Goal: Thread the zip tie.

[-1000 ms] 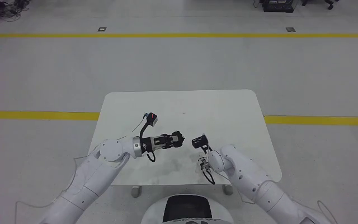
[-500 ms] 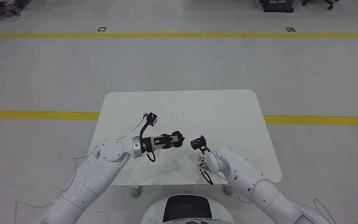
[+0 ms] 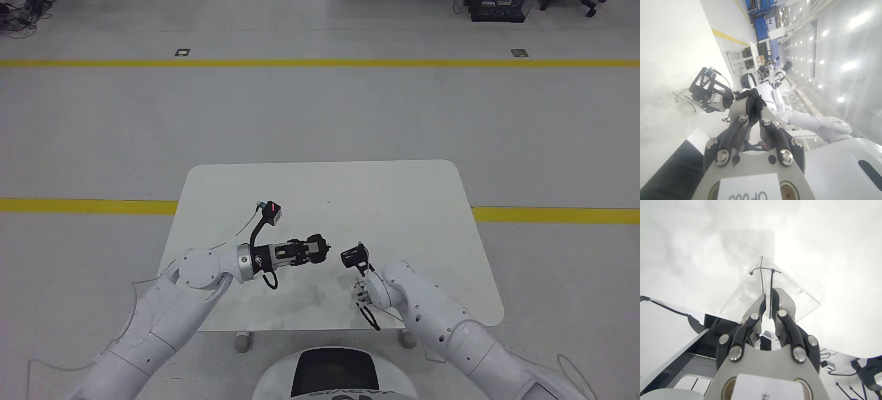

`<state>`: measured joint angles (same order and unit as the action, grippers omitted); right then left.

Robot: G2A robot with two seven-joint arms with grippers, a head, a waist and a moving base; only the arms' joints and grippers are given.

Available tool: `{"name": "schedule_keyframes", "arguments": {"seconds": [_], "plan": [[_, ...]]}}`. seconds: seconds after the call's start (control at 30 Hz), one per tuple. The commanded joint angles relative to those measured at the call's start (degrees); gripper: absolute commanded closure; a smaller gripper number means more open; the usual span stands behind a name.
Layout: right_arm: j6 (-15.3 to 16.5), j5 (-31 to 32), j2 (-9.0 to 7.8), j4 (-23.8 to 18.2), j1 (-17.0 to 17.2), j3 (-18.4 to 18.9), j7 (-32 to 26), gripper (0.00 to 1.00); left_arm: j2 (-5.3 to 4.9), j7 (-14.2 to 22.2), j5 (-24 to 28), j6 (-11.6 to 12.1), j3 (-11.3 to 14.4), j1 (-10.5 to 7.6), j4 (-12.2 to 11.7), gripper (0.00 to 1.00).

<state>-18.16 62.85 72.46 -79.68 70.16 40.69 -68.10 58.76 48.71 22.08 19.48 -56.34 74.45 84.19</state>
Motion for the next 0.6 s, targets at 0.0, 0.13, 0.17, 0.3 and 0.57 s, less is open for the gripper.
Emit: {"name": "schedule_keyframes", "arguments": {"seconds": [0.0,0.13,0.17,0.3,0.57], "plan": [[-0.14,0.26,0.13,0.13,-0.02,-0.08,-0.07,0.86,0.0,0.0,0.0,0.0,0.0,0.0,0.0,1.0],[-0.3,0.77,0.38,0.53,-0.05,-0.18,-0.18,0.87,0.0,0.0,0.0,0.0,0.0,0.0,0.0,1.0],[-0.35,0.91,0.46,0.63,-0.06,-0.21,-0.2,0.87,0.0,0.0,0.0,0.0,0.0,0.0,0.0,1.0],[-0.43,1.33,0.74,1.0,-0.08,-0.38,-0.24,0.86,0.0,0.0,0.0,0.0,0.0,0.0,0.0,1.0],[-0.55,2.19,1.31,1.81,-0.26,-0.63,-0.42,0.86,0.0,0.0,0.0,0.0,0.0,0.0,0.0,1.0]]}}
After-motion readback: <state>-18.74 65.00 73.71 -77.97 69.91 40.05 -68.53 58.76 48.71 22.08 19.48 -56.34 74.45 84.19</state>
